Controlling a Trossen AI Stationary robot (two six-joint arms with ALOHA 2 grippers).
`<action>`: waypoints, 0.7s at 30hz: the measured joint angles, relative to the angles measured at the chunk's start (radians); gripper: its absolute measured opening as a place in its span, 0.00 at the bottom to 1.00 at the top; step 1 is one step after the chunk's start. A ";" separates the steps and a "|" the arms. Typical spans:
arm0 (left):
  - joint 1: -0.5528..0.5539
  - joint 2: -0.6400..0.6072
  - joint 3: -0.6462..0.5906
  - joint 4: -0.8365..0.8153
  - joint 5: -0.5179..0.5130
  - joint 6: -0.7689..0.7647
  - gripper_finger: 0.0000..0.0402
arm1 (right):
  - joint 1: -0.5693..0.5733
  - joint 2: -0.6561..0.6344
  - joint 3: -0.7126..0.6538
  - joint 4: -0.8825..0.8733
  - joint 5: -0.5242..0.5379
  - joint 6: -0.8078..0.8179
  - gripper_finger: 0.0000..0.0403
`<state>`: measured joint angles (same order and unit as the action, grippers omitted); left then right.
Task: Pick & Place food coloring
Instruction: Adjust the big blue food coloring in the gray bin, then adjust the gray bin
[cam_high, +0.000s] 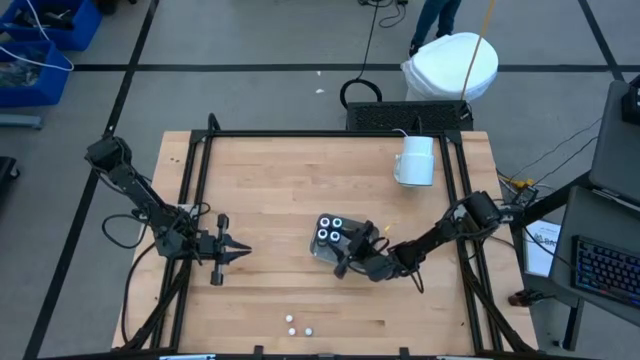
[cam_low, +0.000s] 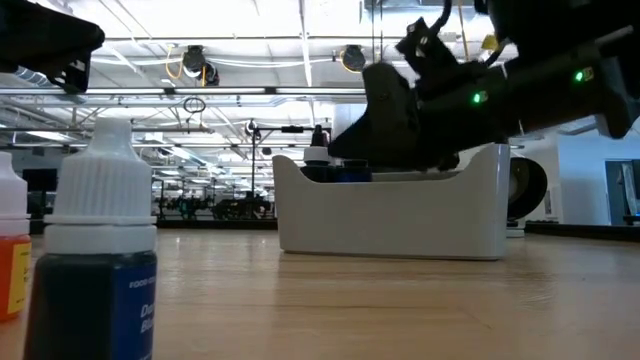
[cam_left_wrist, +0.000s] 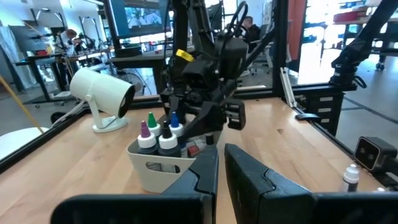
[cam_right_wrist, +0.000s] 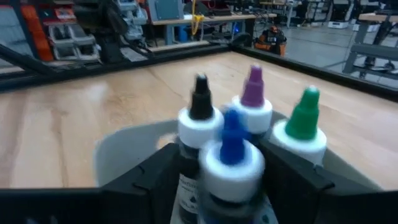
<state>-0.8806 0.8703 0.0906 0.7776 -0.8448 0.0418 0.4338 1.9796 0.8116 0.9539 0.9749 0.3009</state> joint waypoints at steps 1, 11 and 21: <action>0.000 0.000 0.000 0.001 0.002 0.000 0.09 | 0.002 -0.009 0.000 -0.003 0.000 -0.003 0.52; 0.000 0.000 0.000 -0.007 0.039 -0.025 0.09 | 0.019 -0.129 0.000 -0.043 -0.011 -0.148 0.53; 0.029 0.000 0.000 -0.183 0.052 -0.265 0.09 | 0.161 -0.406 0.002 -0.532 -0.038 -0.061 0.37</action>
<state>-0.8513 0.8703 0.0906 0.5943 -0.7927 -0.2236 0.5951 1.5740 0.8135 0.4216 0.9371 0.2397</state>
